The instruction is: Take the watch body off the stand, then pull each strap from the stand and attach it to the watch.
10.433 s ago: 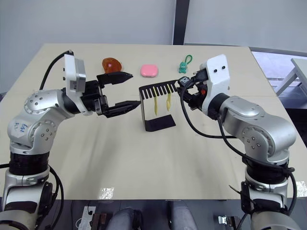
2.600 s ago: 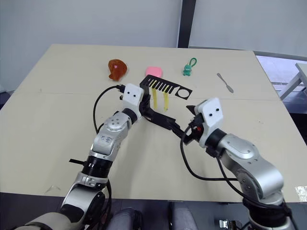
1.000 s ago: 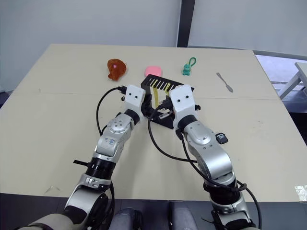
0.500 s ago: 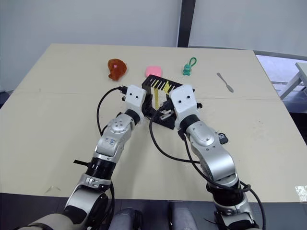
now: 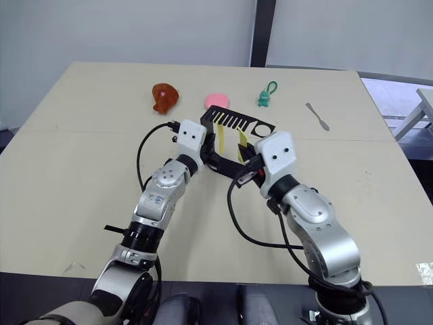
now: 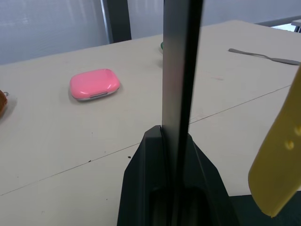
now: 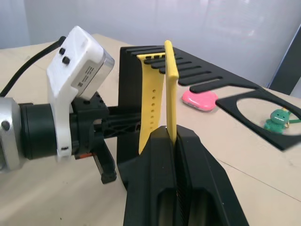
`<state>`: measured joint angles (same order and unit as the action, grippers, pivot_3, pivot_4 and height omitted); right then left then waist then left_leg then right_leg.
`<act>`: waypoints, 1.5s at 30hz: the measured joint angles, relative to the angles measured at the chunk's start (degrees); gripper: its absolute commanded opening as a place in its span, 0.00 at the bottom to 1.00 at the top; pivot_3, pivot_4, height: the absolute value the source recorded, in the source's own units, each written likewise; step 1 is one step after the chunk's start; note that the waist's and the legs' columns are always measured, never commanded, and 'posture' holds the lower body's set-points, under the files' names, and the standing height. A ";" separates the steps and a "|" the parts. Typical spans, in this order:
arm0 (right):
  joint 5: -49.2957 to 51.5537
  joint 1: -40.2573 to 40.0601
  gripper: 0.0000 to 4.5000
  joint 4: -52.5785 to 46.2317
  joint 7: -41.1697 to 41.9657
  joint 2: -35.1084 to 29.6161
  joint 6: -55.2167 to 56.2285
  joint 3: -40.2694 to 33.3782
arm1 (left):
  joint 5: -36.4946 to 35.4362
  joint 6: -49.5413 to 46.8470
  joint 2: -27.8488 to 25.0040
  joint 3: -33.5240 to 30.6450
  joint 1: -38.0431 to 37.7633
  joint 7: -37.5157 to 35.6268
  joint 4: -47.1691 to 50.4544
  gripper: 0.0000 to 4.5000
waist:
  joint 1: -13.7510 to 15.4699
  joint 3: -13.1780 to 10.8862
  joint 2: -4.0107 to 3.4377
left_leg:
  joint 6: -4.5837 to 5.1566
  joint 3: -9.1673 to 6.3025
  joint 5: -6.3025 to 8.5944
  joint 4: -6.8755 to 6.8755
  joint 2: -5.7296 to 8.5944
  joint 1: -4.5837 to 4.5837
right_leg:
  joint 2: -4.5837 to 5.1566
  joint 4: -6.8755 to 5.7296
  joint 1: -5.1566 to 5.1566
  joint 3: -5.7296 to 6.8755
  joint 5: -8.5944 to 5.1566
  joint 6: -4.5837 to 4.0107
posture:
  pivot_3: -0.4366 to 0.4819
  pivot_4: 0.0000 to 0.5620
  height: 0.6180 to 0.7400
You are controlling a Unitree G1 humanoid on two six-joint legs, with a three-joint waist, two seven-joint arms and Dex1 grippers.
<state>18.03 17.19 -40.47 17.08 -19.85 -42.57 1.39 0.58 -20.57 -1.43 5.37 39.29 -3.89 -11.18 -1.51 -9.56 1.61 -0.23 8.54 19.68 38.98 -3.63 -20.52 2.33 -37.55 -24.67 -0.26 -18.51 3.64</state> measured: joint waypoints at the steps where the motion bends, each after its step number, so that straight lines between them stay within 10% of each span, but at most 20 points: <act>1: 2.16 -1.81 0.01 -0.74 1.52 -0.93 -0.29 -1.65 | -0.08 0.00 -0.01 -0.04 0.03 -0.01 -0.09 0.00 | 0.04 0.00 0.00 | 0.01 -0.03 0.00 -0.01 -0.01 0.00 | 0.00 0.03 0.04 0.01 0.00 0.00 | 0.48 0.27 1.00; 6: 11.84 -5.76 0.00 -1.12 6.34 -2.64 -3.90 -6.06 | -0.31 0.01 -1.11 -0.49 -0.01 -0.78 -0.12 0.21 | -0.27 -0.01 0.00 | 0.01 -0.01 0.00 -0.01 -0.02 0.06 | -0.02 -0.02 0.04 -0.03 0.01 0.01 | 0.48 0.27 1.00; 13: 18.91 -5.42 0.00 -0.77 9.79 -7.08 -4.31 -7.21 | -4.27 -2.53 -6.37 -2.38 -4.39 -7.77 9.16 0.99 | -0.19 -0.01 0.00 | 0.00 -0.01 0.00 -0.08 -0.02 0.05 | 0.00 0.04 0.03 -0.03 0.00 0.00 | 0.48 0.27 1.00; 27: 30.48 1.42 0.00 9.64 22.01 -14.95 -6.26 -8.36 | -38.48 -24.21 -32.99 -15.63 -16.69 -44.17 29.23 0.99 | -0.08 -0.06 -0.02 | 0.02 -0.08 0.02 -0.06 -0.01 0.09 | 0.09 0.08 0.12 0.05 -0.01 -0.03 | 0.48 0.27 1.00; 32: 34.85 6.44 0.00 14.01 26.44 -15.63 -8.66 -7.15 | -51.35 -33.31 -29.25 -15.68 -11.83 -45.63 28.15 0.99 | -0.07 -0.06 -0.03 | 0.06 -0.15 0.03 -0.03 0.01 0.06 | 0.09 0.10 0.16 0.07 -0.01 -0.02 | 0.48 0.27 1.00; 38: 36.15 9.80 0.00 16.60 27.95 -15.30 -10.28 -4.80 | -53.40 -33.85 -24.76 -13.19 -9.07 -44.47 26.55 0.46 | -0.32 -0.07 -0.05 | 0.03 -0.11 0.02 -0.03 -0.02 0.06 | 0.05 0.08 0.11 0.04 -0.01 -0.01 | 0.48 0.27 1.00; 45: 36.68 11.90 0.00 18.71 28.23 -13.44 -11.05 -2.64 | -51.64 -31.76 -22.62 -10.23 -7.21 -44.13 23.46 0.46 | -0.15 -0.07 -0.04 | 0.03 -0.12 0.02 -0.02 -0.01 0.04 | 0.06 0.10 0.10 0.04 -0.01 -0.01 | 0.48 0.27 1.00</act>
<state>54.71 29.09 -21.75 45.30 -33.29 -53.62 -1.25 -51.05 -52.32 -24.05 -4.86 32.08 -48.02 12.27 -1.66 -9.63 1.56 -0.20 8.42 19.69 38.95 -3.64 -20.49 2.39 -37.45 -24.57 -0.23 -18.52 3.63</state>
